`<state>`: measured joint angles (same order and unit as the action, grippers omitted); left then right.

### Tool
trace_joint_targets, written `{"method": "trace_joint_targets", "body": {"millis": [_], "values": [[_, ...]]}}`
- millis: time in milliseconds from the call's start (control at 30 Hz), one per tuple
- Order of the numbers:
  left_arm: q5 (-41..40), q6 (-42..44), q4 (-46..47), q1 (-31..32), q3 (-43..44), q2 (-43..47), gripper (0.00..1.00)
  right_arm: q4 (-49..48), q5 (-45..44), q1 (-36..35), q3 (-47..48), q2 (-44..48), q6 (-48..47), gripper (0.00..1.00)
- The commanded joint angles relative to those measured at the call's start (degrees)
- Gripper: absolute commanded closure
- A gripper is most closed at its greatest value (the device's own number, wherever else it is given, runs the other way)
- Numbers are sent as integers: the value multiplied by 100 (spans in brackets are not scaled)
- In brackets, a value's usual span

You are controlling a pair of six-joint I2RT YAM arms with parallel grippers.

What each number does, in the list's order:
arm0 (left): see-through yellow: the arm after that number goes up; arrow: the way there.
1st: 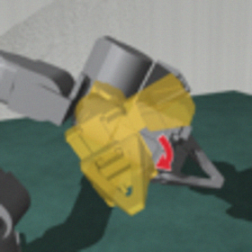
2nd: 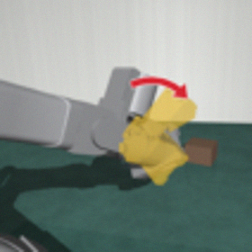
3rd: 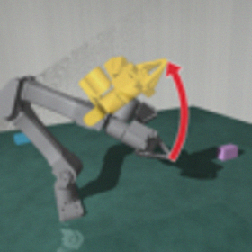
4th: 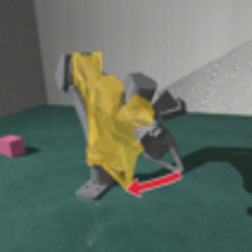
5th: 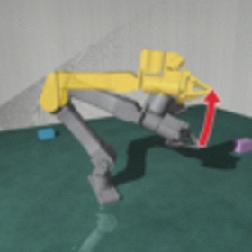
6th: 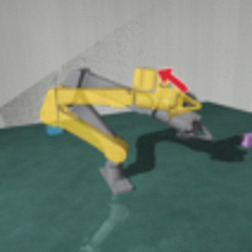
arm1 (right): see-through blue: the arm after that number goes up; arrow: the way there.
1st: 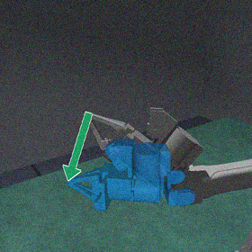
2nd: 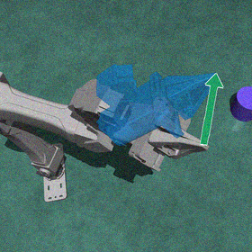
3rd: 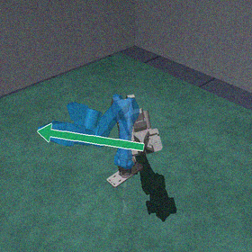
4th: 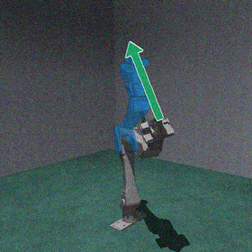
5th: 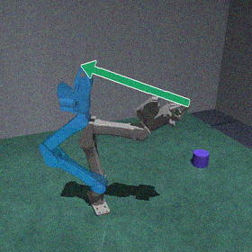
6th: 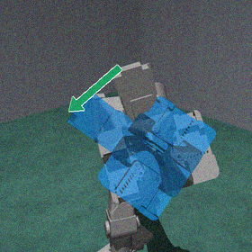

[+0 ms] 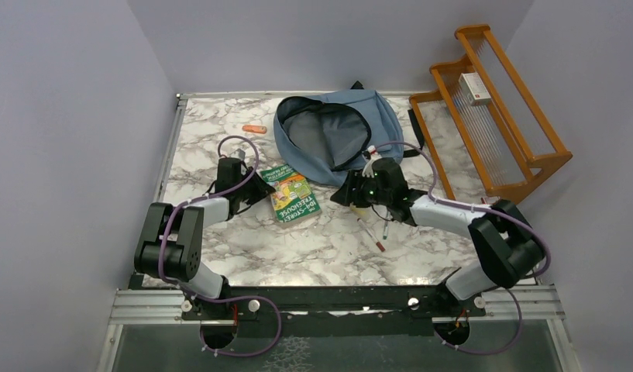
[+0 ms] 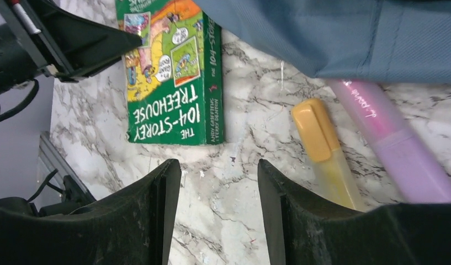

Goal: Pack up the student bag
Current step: Pick up the book from the center of the board.

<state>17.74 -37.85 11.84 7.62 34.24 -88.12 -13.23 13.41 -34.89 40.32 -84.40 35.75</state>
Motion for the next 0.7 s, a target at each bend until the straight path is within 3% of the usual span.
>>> {"method": "trace_joint_targets", "body": {"millis": [0,333,667], "values": [[116,-64,-505,82,-552,-159,100,-579,582,-35,121,-525,432,40],[-107,-264,-524,56,-1226,360,100,-786,1023,-132,605,-1365,639,30],[-93,-311,-437,47,-1401,545,100,-700,905,-424,1231,-2280,970,29]]}}
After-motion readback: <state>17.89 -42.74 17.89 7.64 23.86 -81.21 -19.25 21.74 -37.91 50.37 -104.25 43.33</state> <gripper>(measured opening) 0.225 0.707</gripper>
